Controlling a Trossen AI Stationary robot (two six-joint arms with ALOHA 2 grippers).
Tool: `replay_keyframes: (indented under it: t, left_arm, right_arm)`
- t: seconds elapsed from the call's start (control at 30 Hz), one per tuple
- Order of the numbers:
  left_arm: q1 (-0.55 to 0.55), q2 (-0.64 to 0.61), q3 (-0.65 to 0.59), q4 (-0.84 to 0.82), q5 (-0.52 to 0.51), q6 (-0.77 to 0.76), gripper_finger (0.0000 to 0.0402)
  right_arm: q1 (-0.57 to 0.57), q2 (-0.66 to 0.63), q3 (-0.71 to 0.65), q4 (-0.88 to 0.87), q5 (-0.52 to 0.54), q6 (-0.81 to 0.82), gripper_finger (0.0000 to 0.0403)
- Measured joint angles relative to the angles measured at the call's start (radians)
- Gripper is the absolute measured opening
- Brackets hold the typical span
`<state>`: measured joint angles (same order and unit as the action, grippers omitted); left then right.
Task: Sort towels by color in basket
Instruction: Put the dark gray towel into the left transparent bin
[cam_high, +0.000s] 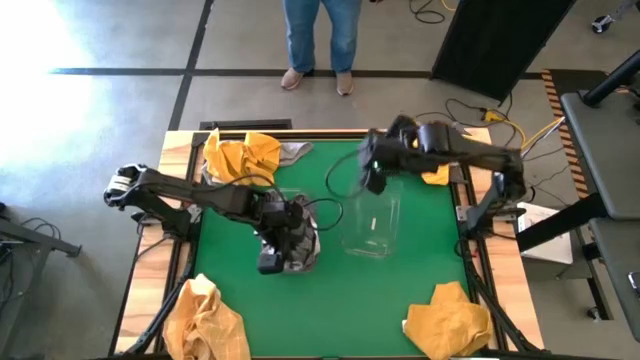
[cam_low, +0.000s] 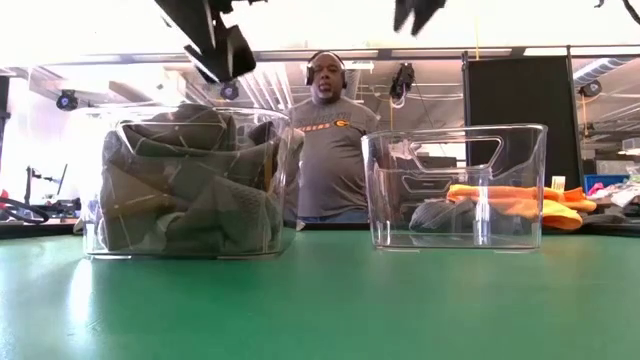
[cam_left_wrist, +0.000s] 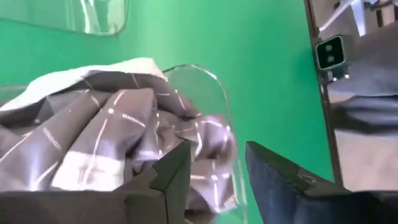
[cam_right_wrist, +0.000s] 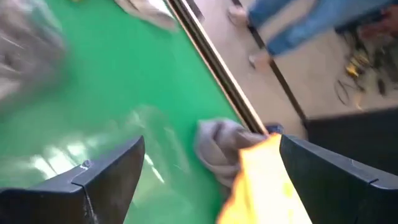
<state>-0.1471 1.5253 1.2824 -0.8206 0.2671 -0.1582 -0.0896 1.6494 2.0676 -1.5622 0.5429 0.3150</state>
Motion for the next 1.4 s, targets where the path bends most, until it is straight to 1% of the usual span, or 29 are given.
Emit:
replay_keyframes:
  t: [0.1,0.2,0.27,0.33,0.43,0.53,0.63,0.77,0.87,1.0,1.13,1.2,1.27,1.4]
  left_arm:
    - [0.0,-0.001,0.04,-0.019,-0.017,-0.041,0.0141]
    - [0.0,-0.001,0.063,-0.019,-0.059,-0.083,0.0141]
    - [0.0,-0.002,0.066,-0.018,-0.094,-0.12,0.0141]
    - [0.0,-0.002,0.065,-0.019,-0.126,-0.163,0.0141]
    - [0.002,-0.002,0.064,-0.012,-0.148,-0.226,0.0141]
    - [0.006,-0.002,0.064,-0.001,-0.181,-0.272,0.0141]
    - [0.01,-0.002,0.064,0.005,-0.205,-0.304,0.0141]
    - [0.014,-0.002,0.064,0.008,-0.209,-0.347,0.0141]
    - [0.014,-0.002,0.064,0.009,-0.229,-0.361,0.0141]
    - [0.014,-0.002,0.064,0.016,-0.234,-0.383,0.0141]
    - [0.014,-0.002,0.064,0.016,-0.234,-0.386,0.0141]
    - [0.014,-0.002,0.064,0.016,-0.234,-0.382,0.0141]
    - [0.014,-0.002,0.064,0.016,-0.234,-0.382,0.0141]
    - [0.014,-0.002,0.064,0.011,-0.222,-0.376,0.0141]
  right_arm:
    - [-0.132,-0.01,-0.108,0.015,-0.042,-0.155,0.0366]
    - [-0.273,-0.005,-0.218,0.099,-0.162,-0.329,0.0366]
    - [-0.353,0.005,-0.281,0.178,-0.254,-0.416,0.0366]
    - [-0.419,0.028,-0.327,0.248,-0.311,-0.488,0.0365]
    - [-0.501,0.084,-0.362,0.321,-0.369,-0.572,0.0365]
    - [-0.564,0.165,-0.369,0.329,-0.441,-0.627,0.0366]
    - [-0.607,0.247,-0.369,0.326,-0.465,-0.676,0.0366]
    - [-0.651,0.329,-0.373,0.304,-0.497,-0.672,0.0366]
    - [-0.675,0.377,-0.386,0.3,-0.499,-0.651,0.0366]
    - [-0.684,0.455,-0.406,0.293,-0.491,-0.617,0.0366]
    - [-0.683,0.494,-0.408,0.292,-0.479,-0.565,0.0362]
    - [-0.683,0.503,-0.407,0.295,-0.464,-0.538,0.0349]
    - [-0.682,0.504,-0.407,0.297,-0.462,-0.521,0.0327]
    - [-0.683,0.492,-0.41,0.325,-0.462,-0.496,0.0261]
